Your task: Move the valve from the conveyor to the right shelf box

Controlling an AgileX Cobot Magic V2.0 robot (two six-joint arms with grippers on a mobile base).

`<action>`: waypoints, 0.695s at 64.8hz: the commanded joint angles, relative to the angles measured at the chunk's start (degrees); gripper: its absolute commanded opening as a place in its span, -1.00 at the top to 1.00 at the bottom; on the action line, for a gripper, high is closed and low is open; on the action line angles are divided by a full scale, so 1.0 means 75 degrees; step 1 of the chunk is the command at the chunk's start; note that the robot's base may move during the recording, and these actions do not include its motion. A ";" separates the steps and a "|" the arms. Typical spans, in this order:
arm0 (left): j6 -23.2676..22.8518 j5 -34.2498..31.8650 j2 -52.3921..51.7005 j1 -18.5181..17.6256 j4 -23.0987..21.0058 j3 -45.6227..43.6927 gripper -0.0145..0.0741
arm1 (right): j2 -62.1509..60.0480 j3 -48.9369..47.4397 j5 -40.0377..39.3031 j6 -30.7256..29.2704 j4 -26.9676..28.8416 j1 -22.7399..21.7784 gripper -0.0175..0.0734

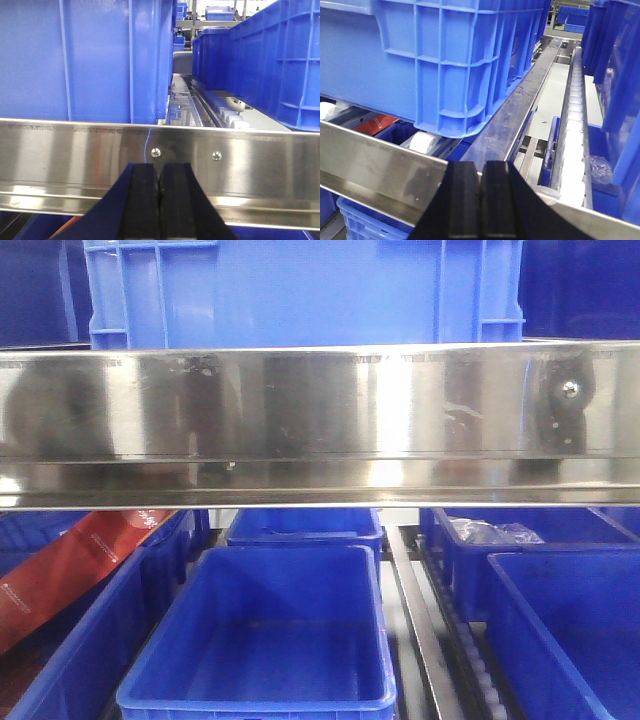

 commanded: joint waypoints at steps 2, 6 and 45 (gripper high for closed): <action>-0.0053 -0.0166 -0.0043 -0.0009 0.0020 -0.0017 0.92 | -0.0053 0.0021 -0.0172 -0.0023 -0.0056 -0.0042 0.97; -0.0053 -0.0166 -0.0043 -0.0009 0.0020 -0.0017 0.92 | -0.0053 0.0021 -0.0172 -0.0023 -0.0056 -0.0042 0.97; -0.0053 -0.0166 -0.0043 -0.0009 0.0020 -0.0017 0.92 | -0.1958 0.0882 -0.0030 -0.0008 -0.0012 -0.2093 0.97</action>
